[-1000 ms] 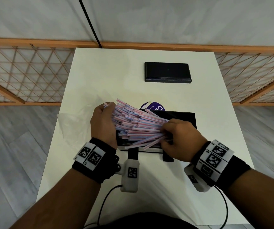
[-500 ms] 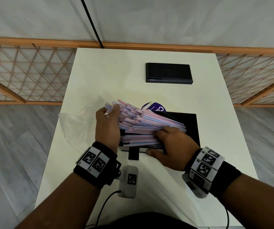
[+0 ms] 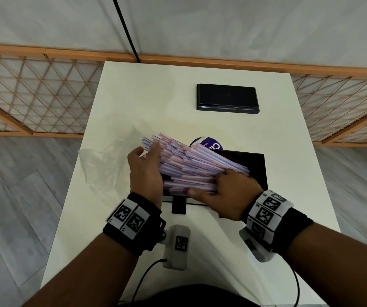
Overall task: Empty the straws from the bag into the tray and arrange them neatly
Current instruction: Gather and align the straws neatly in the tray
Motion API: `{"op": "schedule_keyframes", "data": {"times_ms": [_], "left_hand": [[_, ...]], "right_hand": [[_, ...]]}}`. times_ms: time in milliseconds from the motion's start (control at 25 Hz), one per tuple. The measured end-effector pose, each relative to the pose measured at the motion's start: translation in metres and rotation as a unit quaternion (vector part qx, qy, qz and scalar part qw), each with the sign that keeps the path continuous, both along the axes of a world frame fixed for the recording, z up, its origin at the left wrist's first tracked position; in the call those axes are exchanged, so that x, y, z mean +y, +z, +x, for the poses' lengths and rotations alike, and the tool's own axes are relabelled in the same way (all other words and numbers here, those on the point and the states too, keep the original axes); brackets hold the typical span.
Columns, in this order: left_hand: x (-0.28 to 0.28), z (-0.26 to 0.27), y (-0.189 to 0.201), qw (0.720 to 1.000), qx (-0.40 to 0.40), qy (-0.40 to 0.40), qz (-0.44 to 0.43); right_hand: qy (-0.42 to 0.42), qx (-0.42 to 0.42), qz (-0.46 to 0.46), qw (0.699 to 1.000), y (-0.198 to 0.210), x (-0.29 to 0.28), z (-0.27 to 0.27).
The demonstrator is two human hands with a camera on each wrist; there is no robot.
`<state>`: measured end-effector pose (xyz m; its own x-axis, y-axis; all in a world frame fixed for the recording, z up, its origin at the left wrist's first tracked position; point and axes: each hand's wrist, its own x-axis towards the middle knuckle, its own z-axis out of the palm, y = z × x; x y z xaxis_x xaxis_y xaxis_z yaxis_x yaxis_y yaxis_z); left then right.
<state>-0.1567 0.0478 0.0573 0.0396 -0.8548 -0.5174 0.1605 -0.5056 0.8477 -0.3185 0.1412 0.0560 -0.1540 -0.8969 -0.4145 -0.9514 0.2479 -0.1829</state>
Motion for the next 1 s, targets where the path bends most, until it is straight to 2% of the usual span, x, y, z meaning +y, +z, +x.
{"op": "schedule_keyframes", "data": {"times_ms": [80, 240, 400, 600, 760, 920, 1000], "left_hand": [[0.000, 0.001, -0.002, 1.000, -0.007, -0.010, 0.001], [0.000, -0.001, -0.008, 0.997, -0.039, -0.060, 0.003], [0.002, -0.001, -0.011, 0.996, -0.024, -0.089, 0.008], [0.002, -0.001, -0.009, 0.997, -0.017, -0.077, -0.011], [0.002, 0.000, -0.011, 0.995, -0.010, -0.092, -0.022], [0.002, 0.000, -0.013, 0.996, -0.001, -0.086, -0.019], [0.003, -0.001, -0.013, 0.996, -0.006, -0.087, -0.022]], "right_hand": [[0.012, -0.014, -0.004, 1.000, -0.001, -0.001, 0.002], [0.042, 0.009, -0.039, 0.998, 0.009, 0.002, 0.002], [0.048, -0.014, -0.005, 0.999, 0.009, 0.004, -0.003], [0.021, -0.053, 0.043, 0.997, -0.006, 0.005, -0.014], [0.039, -0.062, 0.026, 0.997, 0.003, 0.004, -0.013], [0.032, -0.120, 0.037, 0.992, 0.005, 0.004, -0.014], [0.035, -0.117, 0.037, 0.992, 0.000, 0.005, -0.015]]}}
